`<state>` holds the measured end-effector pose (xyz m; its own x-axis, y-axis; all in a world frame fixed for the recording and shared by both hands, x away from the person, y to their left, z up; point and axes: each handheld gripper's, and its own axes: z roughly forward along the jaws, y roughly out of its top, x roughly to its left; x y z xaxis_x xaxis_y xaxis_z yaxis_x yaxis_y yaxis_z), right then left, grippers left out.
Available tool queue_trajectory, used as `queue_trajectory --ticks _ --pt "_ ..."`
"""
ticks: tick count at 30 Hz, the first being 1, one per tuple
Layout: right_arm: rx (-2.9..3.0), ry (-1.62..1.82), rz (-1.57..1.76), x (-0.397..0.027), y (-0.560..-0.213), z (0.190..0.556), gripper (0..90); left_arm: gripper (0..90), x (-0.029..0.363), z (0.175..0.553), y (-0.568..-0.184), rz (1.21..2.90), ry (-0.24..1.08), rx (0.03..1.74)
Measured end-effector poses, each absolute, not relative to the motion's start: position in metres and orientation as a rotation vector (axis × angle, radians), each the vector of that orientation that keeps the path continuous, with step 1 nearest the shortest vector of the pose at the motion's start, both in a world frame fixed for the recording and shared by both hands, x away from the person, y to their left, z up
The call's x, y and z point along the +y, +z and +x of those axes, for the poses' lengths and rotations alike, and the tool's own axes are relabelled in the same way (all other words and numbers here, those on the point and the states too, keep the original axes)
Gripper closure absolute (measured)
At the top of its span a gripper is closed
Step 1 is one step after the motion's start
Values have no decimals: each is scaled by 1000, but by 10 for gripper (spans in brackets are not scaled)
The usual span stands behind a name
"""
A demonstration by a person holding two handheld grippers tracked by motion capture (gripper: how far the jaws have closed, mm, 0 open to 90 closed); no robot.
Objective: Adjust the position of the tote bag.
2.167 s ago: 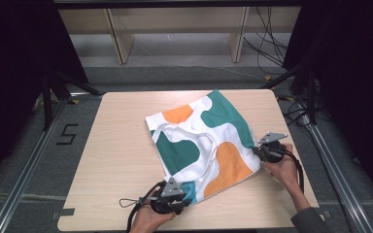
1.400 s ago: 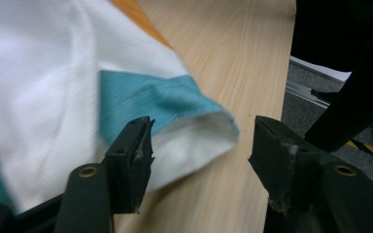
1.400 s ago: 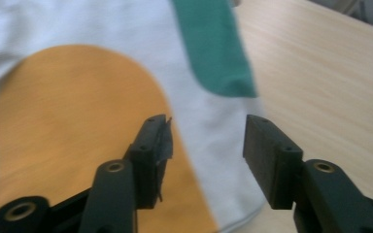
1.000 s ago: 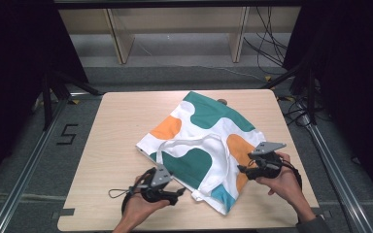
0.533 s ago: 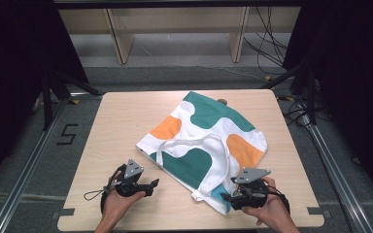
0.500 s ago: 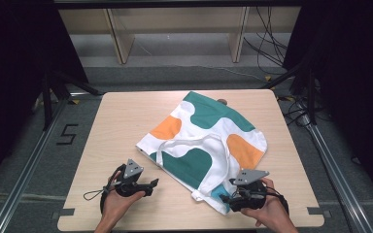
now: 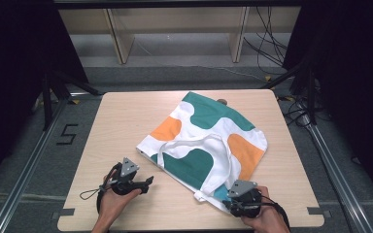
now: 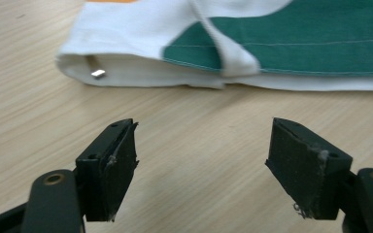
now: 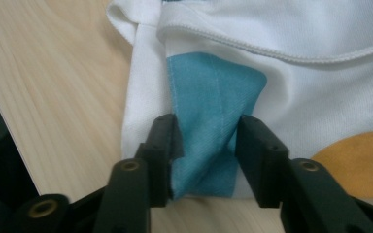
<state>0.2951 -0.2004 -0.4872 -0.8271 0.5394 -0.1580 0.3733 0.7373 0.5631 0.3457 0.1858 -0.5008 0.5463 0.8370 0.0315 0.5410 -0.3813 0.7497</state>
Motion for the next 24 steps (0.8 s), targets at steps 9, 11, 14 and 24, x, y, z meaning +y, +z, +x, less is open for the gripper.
queue_trajectory --ticks 9,11,14,24 --pt "2600 670 770 -237 -484 293 733 248 190 347 -501 2068 581 1130" --pt "2575 673 799 -247 -483 295 748 248 191 348 -500 2119 589 1103" --pt "2515 694 825 -272 -481 303 752 250 185 351 -504 2118 592 1118" --pt "2460 709 925 -296 -482 310 698 269 163 361 -512 2165 616 1076"
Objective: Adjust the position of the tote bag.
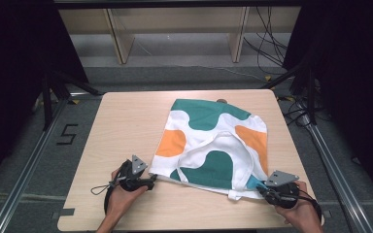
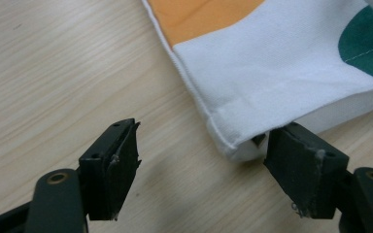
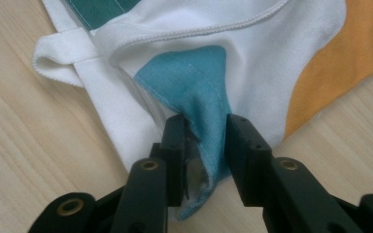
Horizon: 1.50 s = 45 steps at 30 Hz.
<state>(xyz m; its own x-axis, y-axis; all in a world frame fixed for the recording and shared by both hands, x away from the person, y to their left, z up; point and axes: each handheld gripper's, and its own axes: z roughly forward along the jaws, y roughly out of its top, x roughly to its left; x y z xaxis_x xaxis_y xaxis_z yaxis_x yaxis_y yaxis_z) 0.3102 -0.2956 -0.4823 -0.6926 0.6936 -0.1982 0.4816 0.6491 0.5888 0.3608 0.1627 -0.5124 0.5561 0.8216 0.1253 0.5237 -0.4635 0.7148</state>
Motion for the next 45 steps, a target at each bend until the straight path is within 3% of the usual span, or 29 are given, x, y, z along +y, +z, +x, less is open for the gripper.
queue_trajectory --ticks 5,8,14,16,18,24,30,38,42,45 --pt "2462 705 936 -296 -484 311 657 246 154 370 -514 2163 663 1057" --pt "2451 706 944 -296 -484 311 599 304 146 373 -513 2153 722 1009" --pt "2463 660 960 -295 -487 307 541 570 140 378 -513 2196 776 943" --pt "2467 656 977 -294 -488 304 542 708 138 377 -512 2253 798 872" --pt "2472 632 945 -293 -489 303 553 734 138 373 -508 2275 791 855" --pt "2405 628 937 -297 -488 307 615 739 146 342 -505 2323 725 799" --pt "2359 722 979 -302 -488 318 620 702 155 304 -502 2328 694 805" --pt "2368 700 951 -294 -492 329 607 602 150 309 -506 2325 721 831" --pt "2371 706 945 -297 -492 333 682 547 146 312 -506 2310 691 833" --pt "2357 694 946 -297 -491 336 691 529 145 319 -507 2277 655 801"
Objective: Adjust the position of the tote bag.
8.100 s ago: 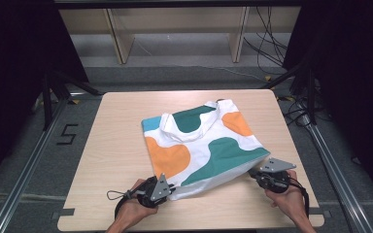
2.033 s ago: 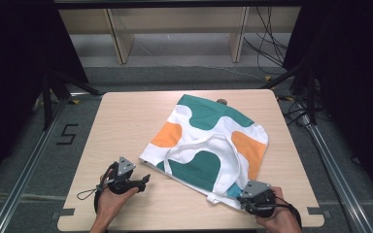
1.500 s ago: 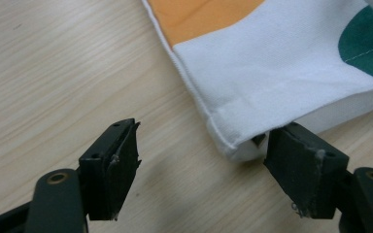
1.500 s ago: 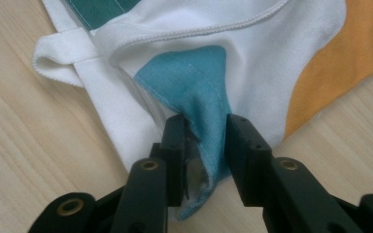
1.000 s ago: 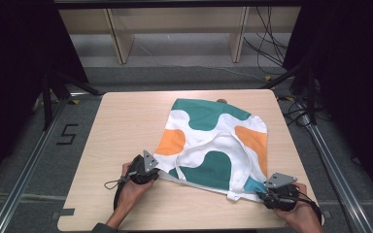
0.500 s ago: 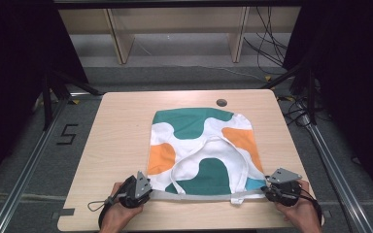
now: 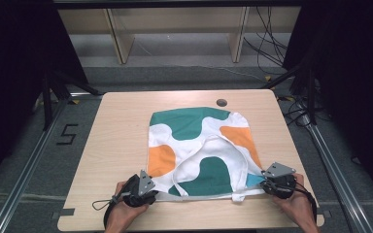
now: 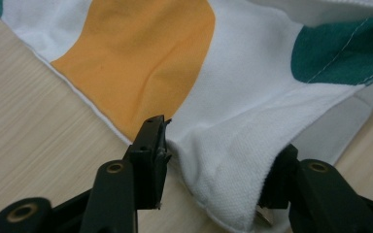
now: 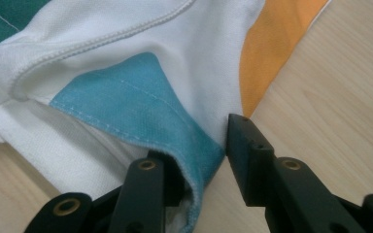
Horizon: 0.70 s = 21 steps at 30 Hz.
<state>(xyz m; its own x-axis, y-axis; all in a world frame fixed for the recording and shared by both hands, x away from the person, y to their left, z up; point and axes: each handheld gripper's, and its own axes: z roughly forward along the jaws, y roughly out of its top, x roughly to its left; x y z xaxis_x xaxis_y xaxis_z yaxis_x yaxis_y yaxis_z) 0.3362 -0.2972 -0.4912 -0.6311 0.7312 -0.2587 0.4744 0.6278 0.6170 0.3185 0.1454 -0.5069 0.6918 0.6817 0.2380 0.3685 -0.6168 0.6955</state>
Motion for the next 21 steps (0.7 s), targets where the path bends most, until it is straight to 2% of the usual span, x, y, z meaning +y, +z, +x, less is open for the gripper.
queue_trajectory --ticks 4,10,12,15,16,17,20,21 --pt "2360 713 969 -298 -493 341 675 529 142 322 -509 2272 707 800" --pt "2354 705 965 -298 -494 347 666 526 144 327 -509 2264 681 766" --pt "2356 705 976 -299 -495 348 666 480 145 330 -508 2235 679 709" --pt "2359 722 993 -300 -495 350 668 492 143 330 -508 2238 676 723" --pt "2361 733 991 -301 -496 351 686 645 143 330 -507 2257 659 703" --pt "2363 743 997 -302 -496 351 699 699 143 329 -506 2241 654 706" --pt "2368 739 980 -302 -496 350 722 770 145 330 -503 2261 669 681" --pt "2372 733 948 -301 -495 349 766 774 148 331 -502 2254 656 684"
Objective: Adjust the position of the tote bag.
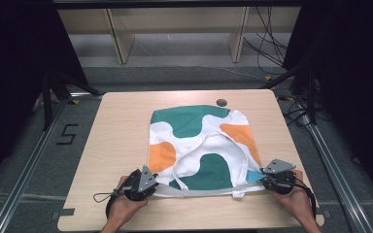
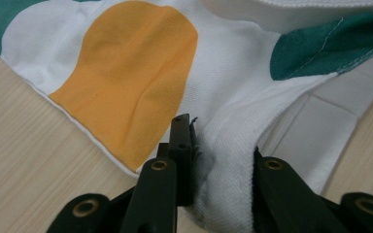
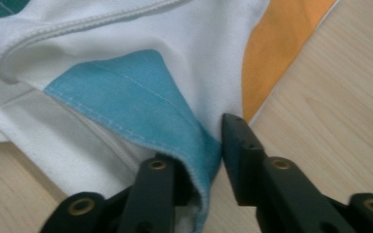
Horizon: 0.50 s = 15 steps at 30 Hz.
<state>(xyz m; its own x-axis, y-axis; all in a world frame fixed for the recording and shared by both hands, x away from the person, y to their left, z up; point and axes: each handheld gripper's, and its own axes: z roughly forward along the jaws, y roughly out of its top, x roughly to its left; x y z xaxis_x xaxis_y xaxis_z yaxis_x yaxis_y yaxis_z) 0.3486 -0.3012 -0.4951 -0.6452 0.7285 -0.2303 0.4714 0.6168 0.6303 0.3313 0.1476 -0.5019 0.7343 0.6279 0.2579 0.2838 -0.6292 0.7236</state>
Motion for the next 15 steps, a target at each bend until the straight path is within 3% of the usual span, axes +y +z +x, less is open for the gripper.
queue_trajectory --ticks 4,15 --pt "2357 740 922 -300 -492 344 817 783 149 331 -499 2243 648 694" --pt "2307 819 899 -304 -484 339 841 782 156 328 -489 2188 640 699"
